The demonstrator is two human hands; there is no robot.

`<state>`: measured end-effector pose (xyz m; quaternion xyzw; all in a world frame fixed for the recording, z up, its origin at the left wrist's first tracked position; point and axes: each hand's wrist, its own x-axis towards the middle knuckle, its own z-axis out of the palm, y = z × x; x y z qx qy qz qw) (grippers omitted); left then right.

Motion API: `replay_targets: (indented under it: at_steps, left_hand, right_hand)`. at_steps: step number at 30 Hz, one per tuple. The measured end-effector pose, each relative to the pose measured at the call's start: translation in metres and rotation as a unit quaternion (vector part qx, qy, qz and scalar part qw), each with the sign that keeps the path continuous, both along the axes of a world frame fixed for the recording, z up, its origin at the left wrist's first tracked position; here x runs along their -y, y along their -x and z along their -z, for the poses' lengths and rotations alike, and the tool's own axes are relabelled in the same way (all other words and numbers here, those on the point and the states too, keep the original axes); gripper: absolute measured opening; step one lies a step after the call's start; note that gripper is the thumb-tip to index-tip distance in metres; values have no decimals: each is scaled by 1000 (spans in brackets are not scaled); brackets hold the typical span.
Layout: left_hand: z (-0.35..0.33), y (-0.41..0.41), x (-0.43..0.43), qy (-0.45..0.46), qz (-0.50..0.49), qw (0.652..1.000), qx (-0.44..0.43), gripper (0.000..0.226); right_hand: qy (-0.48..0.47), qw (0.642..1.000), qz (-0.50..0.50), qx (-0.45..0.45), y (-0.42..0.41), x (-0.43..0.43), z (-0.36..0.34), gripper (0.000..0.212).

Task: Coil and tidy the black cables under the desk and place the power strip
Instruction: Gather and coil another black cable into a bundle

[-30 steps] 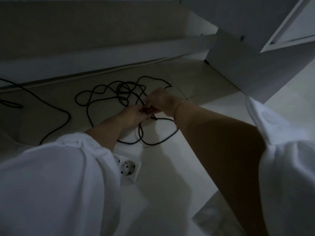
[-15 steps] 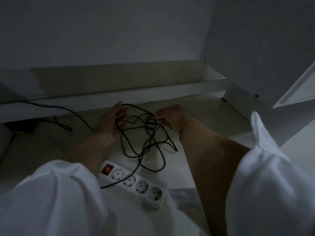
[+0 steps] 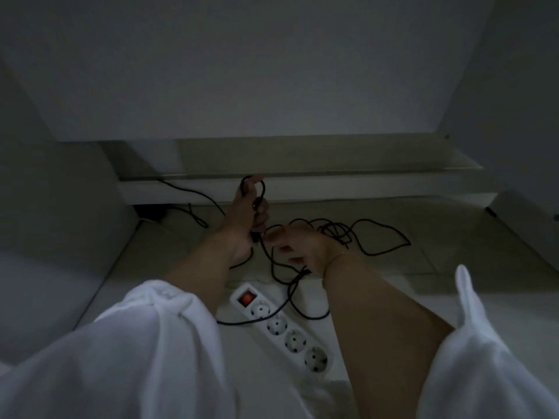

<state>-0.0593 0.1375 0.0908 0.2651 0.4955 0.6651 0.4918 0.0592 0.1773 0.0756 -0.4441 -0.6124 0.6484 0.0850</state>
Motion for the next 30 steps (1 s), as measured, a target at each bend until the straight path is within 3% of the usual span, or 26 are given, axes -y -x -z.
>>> replay_targets:
  at_steps: [3, 6, 9, 11, 16, 17, 21, 24, 27, 30]
  left_hand:
    - [-5, 4, 9, 21, 0, 997, -78, 29]
    - [-11, 13, 18, 46, -3, 987, -153, 28]
    - [-20, 28, 26, 89, 21, 968, -233, 45]
    - [-28, 38, 30, 124, 56, 953, -271, 59]
    - [-45, 45, 44, 175, 119, 914, -345, 71]
    - [-45, 45, 47, 184, 127, 903, -368, 71]
    - [-36, 38, 57, 190, 152, 887, -393, 68]
    - [-32, 40, 59, 211, 116, 882, -406, 67]
    - [-26, 44, 54, 209, 125, 885, -396, 74]
    - [-25, 46, 43, 188, 123, 890, -396, 67]
  right_hand:
    - [62, 997, -23, -48, 9, 8, 7, 37]
    - [100, 984, -141, 36, 19, 14, 4, 20]
    - [0, 970, -203, 135, 27, 14, -3, 19]
    - [-69, 970, -195, 126, 31, 8, -2, 13]
    - [-179, 947, -218, 156, 40, 5, -3, 38]
    - [-196, 945, -211, 157, 44, 5, -4, 35]
    - [-270, 950, -132, 84, 45, 3, -15, 29]
    - [-229, 971, -62, -19, 40, 3, -18, 8]
    - [-226, 971, -51, -52, 40, 0, -18, 24]
    - [-238, 967, -43, -77, 44, -5, -26, 20]
